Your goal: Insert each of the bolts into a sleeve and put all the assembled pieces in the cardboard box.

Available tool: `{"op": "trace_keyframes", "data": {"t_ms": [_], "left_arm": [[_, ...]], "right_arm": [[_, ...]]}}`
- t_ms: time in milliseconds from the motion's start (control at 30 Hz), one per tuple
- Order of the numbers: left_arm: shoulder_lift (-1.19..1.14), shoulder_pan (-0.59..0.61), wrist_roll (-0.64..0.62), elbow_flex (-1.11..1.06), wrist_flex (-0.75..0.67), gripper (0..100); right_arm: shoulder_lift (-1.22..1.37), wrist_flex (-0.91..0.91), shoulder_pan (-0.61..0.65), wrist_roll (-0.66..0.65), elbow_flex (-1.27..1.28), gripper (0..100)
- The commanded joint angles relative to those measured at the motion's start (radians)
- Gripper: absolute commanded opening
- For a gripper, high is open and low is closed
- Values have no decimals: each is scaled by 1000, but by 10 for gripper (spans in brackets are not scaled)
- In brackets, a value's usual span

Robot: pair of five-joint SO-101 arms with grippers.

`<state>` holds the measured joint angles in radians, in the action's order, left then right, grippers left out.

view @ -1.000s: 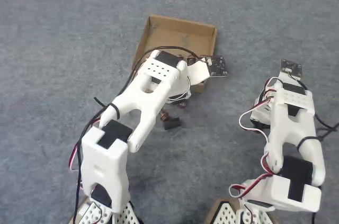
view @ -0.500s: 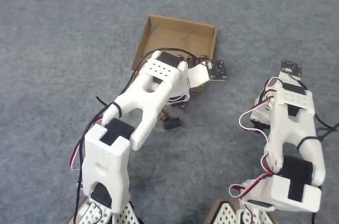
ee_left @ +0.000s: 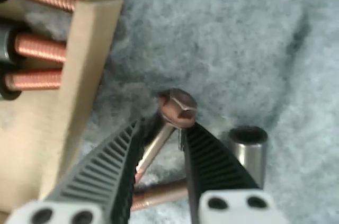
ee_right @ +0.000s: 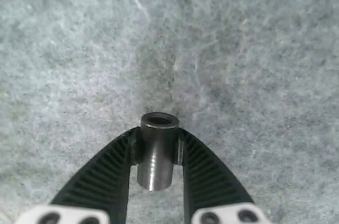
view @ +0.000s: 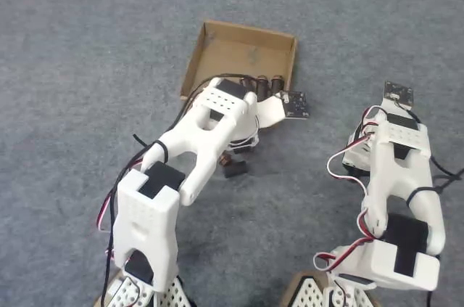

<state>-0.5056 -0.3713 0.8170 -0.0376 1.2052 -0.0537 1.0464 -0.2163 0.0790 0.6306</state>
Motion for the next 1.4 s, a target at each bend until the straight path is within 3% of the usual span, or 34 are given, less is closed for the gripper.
{"op": "trace_keyframes", "data": {"t_ms": [0,133,267,500,867,1067,1367], "left_arm": [[48,-20,-2,-8,-28,104],[46,-31,-2,-10,-5,100],[18,-51,-2,-4,2,13],[25,-57,-12,-4,43,10],[121,-160,-358,-4,51,10],[299,-61,-523,-44,48,10],[529,37,-621,-202,41,10]], "right_arm": [[-12,-10,13,-17,-3,7],[-12,-10,13,-15,-3,7],[-12,-10,13,-15,-3,7],[-12,-10,13,-17,-3,7],[-12,-12,13,-15,-3,7],[-10,-12,13,-15,-3,7],[-10,-12,13,-15,-3,7]]}}
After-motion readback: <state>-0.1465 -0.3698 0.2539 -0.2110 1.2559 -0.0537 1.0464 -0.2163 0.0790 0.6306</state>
